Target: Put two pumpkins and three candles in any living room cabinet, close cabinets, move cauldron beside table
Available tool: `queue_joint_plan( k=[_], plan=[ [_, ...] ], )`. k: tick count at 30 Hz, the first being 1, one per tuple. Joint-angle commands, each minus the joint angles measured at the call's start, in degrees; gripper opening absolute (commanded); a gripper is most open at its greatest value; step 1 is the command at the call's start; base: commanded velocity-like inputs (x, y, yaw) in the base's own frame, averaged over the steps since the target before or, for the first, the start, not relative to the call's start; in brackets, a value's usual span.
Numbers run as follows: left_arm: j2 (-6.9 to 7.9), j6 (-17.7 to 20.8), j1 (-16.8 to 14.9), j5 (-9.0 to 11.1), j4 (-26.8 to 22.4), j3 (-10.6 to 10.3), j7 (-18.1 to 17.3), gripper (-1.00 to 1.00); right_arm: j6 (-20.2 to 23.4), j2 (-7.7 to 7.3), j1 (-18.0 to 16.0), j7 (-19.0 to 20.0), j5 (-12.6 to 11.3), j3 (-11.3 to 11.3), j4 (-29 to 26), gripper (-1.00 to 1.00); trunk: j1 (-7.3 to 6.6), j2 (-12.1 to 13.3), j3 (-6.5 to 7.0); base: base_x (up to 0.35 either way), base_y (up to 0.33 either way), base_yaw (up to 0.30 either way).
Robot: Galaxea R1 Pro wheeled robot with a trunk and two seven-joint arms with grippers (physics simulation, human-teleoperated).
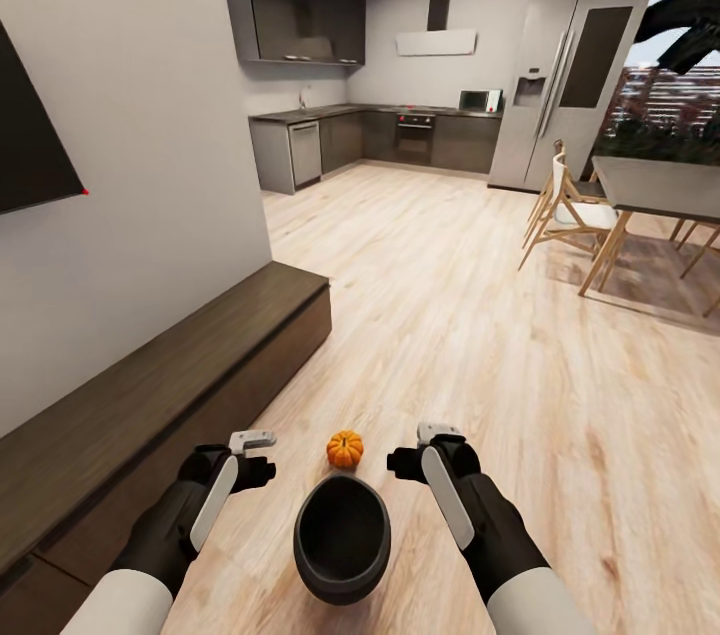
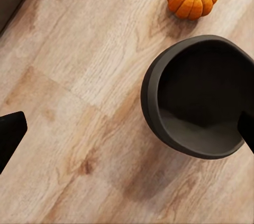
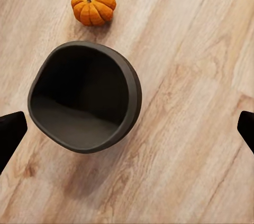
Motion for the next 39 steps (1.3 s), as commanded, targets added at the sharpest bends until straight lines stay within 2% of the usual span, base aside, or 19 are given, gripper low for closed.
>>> queue_joint_plan(
  k=[1, 9, 11, 14, 18, 26, 30, 35, 39],
  plan=[
    [0.01, 0.17, -0.03, 0.62, -0.06, -0.08, 0.55, 1.0, 0.1, 0.0, -0.04, -0.54, -0.57, 0.07, 0.17, 1.0, 0.22, -0.44, -0.24, 0.0, 0.0, 0.0],
    [-0.06, -0.12, -0.03, 0.85, 0.04, -0.08, 0.62, 1.0, -3.11, 0.0, -0.23, -0.5, -0.57, 0.3, 4.34, 1.0, 1.98, -3.65, -1.67, 0.0, 0.0, 0.0],
    [-0.14, -2.12, -0.03, 0.83, 0.86, -0.08, 0.66, 1.0, -3.42, 0.0, -0.27, -0.5, -0.57, 0.33, 4.75, 1.0, 2.42, -4.45, -2.03, 0.0, 0.0, 0.0],
    [-1.28, -6.14, -0.03, 0.76, 5.09, -0.12, 0.66, 1.0, -3.82, 0.0, -0.3, -0.42, -0.52, 0.34, 5.28, 1.0, 3.08, -5.66, -2.57, 0.0, 0.0, 0.0],
    [-1.83, -6.8, -0.03, 0.78, 5.76, -0.13, 0.67, 1.0, -6.72, 0.0, -0.58, -0.41, -0.45, 0.39, 7.0, 1.0, 3.96, -7.26, -3.29, 0.0, 0.0, 0.0],
    [-2.43, -7.71, -0.03, 0.81, 5.88, -0.17, 0.57, 1.0, -9.1, 0.0, -1.17, -0.36, -0.2, 0.52, 8.6, 1.0, 5.71, -10.47, -4.72, 0.0, 0.0, 0.0],
    [-4.19, -10.16, -0.03, 0.72, 6.08, -0.24, 0.5, 1.0, -10.38, 0.0, -1.18, -0.33, -0.13, 0.52, 9.18, 1.0, 6.59, -12.07, -5.44, 0.0, 0.0, 0.0],
    [-4.44, -10.64, -0.03, 0.88, 6.09, -0.13, 0.4, 1.0, -10.71, 0.0, -1.18, -0.32, -0.13, 0.57, 9.29, 1.0, 7.69, -14.08, -6.34, 0.0, 0.0, 0.0],
    [-4.46, -10.65, -0.03, 0.89, 6.09, -0.06, 0.37, 1.0, -10.8, 0.0, -1.18, -0.36, -0.29, 2.59, 9.34, 1.0, 8.57, -15.68, -7.06, 0.0, 0.0, 0.0]
  ],
)
